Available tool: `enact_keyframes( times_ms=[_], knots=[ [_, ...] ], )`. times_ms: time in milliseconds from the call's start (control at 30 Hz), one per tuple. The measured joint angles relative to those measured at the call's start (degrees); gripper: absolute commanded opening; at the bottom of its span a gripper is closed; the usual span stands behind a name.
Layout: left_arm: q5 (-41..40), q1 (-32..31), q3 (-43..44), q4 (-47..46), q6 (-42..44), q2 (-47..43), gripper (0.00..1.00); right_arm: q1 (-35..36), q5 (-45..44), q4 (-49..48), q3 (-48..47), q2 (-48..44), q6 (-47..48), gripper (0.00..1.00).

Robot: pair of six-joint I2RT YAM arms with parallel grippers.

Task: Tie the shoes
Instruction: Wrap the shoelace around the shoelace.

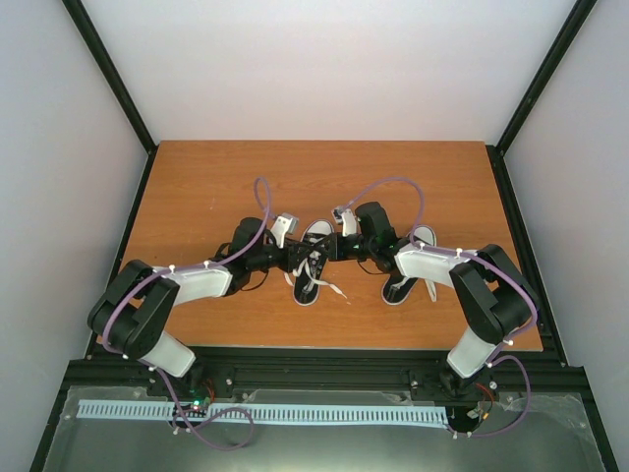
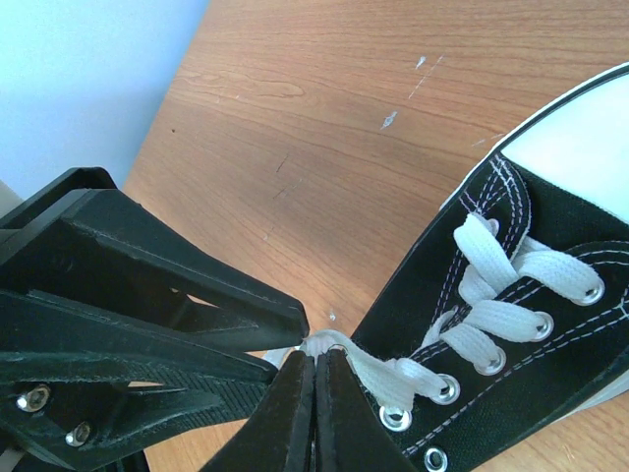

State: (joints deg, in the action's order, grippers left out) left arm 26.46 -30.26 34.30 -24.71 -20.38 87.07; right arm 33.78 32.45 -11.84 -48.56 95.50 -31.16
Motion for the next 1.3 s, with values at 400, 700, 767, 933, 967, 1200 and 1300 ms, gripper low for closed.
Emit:
enact_keyframes(
  times_ms=[400,700,767,933,967,1200,1300],
  knots=[
    [0.1,0.0,0.1,0.0,0.1,1.2,0.18,0.0,-0.1,0.0,0.0,0.0,0.0,0.03],
    [0.3,0.0,0.9,-0.1,0.1,2.9,0.01,-0.1,0.2,0.0,0.0,0.0,0.0,0.17],
    [0.2,0.0,0.9,-0.1,0.0,2.9,0.01,-0.1,0.0,0.3,0.0,0.0,0.3,0.33],
    [0.1,0.0,0.9,-0.5,-0.2,2.7,0.01,-0.1,-1.7,2.6,1.0,-2.3,2.3,0.60],
    [0.1,0.0,0.9,-0.6,-0.2,2.7,0.01,-0.1,-2.0,2.9,1.7,-3.3,2.8,0.65],
    [-0.2,0.0,0.9,-0.5,-0.4,2.1,0.01,2.0,-1.7,1.6,9.5,-7.4,6.9,0.68],
    [-0.2,0.0,0.9,-0.5,-0.4,1.1,0.01,3.4,0.1,0.0,10.4,-4.6,8.1,0.68]
  ],
)
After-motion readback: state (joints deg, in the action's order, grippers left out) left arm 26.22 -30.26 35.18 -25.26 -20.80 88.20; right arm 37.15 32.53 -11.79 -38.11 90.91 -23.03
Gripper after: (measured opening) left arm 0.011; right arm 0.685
